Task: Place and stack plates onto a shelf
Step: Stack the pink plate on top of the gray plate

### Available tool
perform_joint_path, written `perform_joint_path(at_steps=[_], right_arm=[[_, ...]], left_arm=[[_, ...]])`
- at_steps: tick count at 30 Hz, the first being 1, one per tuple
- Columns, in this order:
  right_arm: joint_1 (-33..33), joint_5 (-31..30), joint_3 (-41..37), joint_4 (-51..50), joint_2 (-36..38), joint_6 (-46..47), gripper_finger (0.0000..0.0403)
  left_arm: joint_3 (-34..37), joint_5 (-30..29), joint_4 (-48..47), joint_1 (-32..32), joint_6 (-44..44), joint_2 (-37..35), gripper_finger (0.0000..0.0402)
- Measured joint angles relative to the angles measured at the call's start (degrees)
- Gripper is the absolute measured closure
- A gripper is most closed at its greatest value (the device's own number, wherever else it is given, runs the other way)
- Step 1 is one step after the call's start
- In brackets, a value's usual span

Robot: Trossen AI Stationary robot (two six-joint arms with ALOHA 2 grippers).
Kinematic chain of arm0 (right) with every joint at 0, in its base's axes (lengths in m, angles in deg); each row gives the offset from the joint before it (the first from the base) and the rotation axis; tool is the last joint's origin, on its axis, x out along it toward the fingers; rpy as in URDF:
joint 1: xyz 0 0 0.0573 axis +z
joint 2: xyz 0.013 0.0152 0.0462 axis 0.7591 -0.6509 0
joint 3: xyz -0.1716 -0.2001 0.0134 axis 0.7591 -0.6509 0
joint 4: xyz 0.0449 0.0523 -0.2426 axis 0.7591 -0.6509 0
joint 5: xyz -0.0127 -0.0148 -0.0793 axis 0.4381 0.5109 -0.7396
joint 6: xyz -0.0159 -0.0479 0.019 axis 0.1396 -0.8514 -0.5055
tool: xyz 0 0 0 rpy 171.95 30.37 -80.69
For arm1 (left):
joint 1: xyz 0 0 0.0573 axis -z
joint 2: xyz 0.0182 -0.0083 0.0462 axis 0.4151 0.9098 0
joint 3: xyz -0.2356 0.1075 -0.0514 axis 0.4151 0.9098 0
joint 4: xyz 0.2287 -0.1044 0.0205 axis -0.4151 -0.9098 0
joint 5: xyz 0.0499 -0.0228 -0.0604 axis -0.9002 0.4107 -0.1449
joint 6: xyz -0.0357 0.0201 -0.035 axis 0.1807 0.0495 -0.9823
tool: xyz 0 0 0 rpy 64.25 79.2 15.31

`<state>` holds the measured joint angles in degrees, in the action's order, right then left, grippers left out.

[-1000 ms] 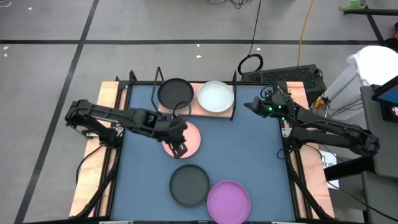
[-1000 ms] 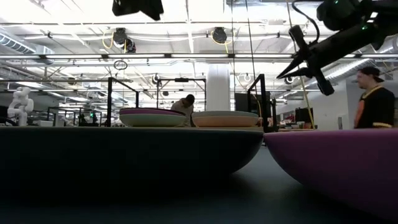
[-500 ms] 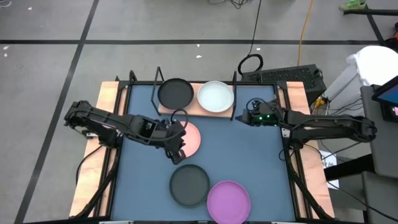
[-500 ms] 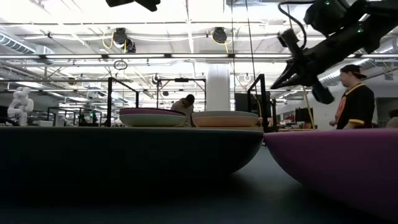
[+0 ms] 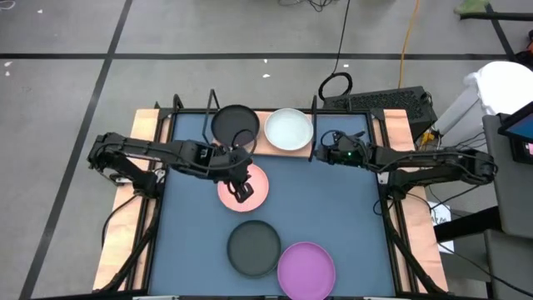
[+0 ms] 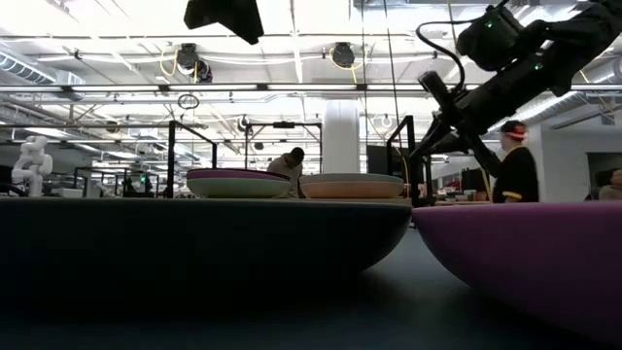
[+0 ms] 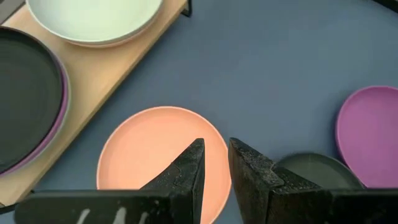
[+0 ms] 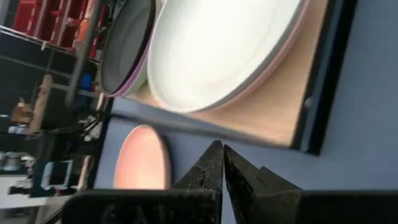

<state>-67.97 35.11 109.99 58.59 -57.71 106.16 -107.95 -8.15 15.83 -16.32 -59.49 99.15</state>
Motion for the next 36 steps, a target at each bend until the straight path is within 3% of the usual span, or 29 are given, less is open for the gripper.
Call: perform_joint_path(at_steps=[11,20,28,36], right_arm=[[-6.0,0.2,0.0,0.3,-0.7,-3.4,0.0403],[-7.5,4.7,0.0,1.0,-0.7,-5.1,0.0403],[-2.9,7.7,0.0,3.9,1.6,-1.7,0.0403],[7.8,7.3,1.7,0.7,5.7,3.6,0.0403]], left_arm=[[0.0,0.2,0.0,-3.3,2.0,0.0,0.0326],[0.0,0.2,-0.2,-5.0,3.4,0.0,0.0326],[0.0,4.6,-0.2,-5.0,5.0,0.0,0.0326],[0.0,5.9,-0.2,-3.7,5.0,0.0,0.0326]])
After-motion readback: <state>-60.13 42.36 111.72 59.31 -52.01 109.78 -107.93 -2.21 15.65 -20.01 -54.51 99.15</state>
